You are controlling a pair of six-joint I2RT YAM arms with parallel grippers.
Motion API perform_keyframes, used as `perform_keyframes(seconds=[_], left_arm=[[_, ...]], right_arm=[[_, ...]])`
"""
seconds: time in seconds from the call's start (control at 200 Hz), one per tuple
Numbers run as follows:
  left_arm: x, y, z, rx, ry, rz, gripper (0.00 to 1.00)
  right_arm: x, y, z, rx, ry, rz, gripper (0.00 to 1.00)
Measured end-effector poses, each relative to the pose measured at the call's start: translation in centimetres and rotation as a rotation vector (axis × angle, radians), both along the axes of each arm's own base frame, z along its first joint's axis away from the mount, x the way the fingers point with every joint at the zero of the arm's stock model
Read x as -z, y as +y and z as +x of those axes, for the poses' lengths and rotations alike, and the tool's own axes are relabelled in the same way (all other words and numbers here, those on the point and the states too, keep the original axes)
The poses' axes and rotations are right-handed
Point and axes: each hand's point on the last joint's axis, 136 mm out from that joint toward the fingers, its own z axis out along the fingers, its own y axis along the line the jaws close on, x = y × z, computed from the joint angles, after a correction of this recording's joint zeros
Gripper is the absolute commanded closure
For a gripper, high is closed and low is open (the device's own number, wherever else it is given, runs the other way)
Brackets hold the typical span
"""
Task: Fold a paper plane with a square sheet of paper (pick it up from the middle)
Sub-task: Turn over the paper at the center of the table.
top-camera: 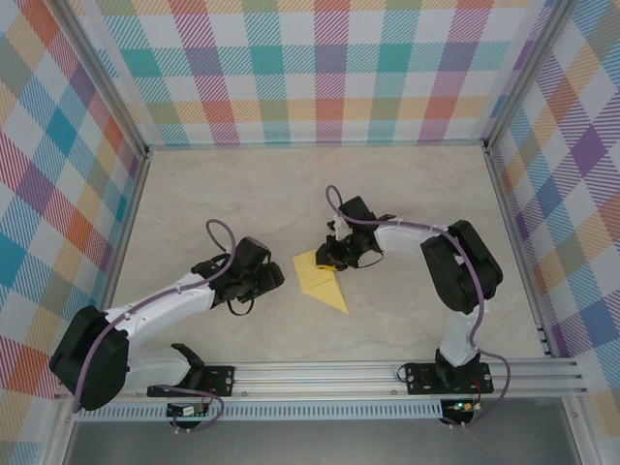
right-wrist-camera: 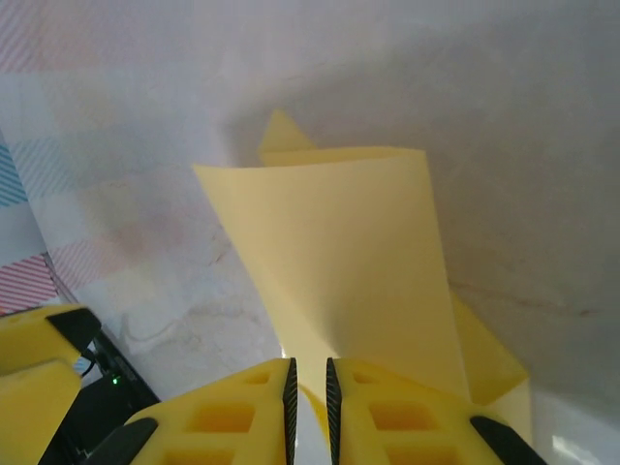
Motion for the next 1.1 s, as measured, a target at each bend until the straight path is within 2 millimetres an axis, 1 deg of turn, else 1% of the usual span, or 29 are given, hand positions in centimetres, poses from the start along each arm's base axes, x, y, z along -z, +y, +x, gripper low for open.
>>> perform_keyframes(seconds=[0.09,0.21,0.535,0.615,0.7,0.745,0.81,0.965,1.035,1.1], left_arm=[[-0.1,-0.2,0.0,0.007,0.001,-0.007,0.32],[0.1,-0.4,-0.1,0.014,0.011,-0.013,0.32],[0.3,-0.7,0.0,0.022,0.017,-0.02,0.32],[0.3,-0.9,0.1,0.024,0.013,-0.026,0.31],[0.1,-1.1,0.3,0.026,0.003,-0.037,0.29],[-0.1,-1.2,0.4,0.026,-0.005,-0.042,0.29],[-0.4,-1.2,0.5,0.026,-0.014,-0.049,0.28],[-0.8,-1.2,0.6,0.025,-0.026,-0.058,0.27],[-0.8,-1.2,0.7,0.021,-0.027,-0.059,0.27],[-0.8,-1.1,0.8,0.018,-0.028,-0.059,0.27]], right_arm=[[0.9,-0.6,0.5,0.033,0.007,0.003,0.82],[2.5,-1.8,0.1,0.079,0.033,-0.003,0.81],[2.2,-2.0,0.6,0.206,-0.02,0.087,0.78],[2.1,-2.2,0.6,0.22,-0.022,0.077,0.77],[1.8,-3.2,0.4,0.246,-0.025,0.022,0.74],[1.2,-3.7,0.3,0.252,-0.04,0.002,0.71],[-0.3,-4.3,0.4,0.263,-0.079,-0.013,0.68],[-5.6,-4.7,0.8,0.257,-0.224,0.034,0.6],[-7.4,-4.7,0.6,0.235,-0.285,0.059,0.54],[-8.2,-4.4,0.1,0.205,-0.321,0.069,0.45]])
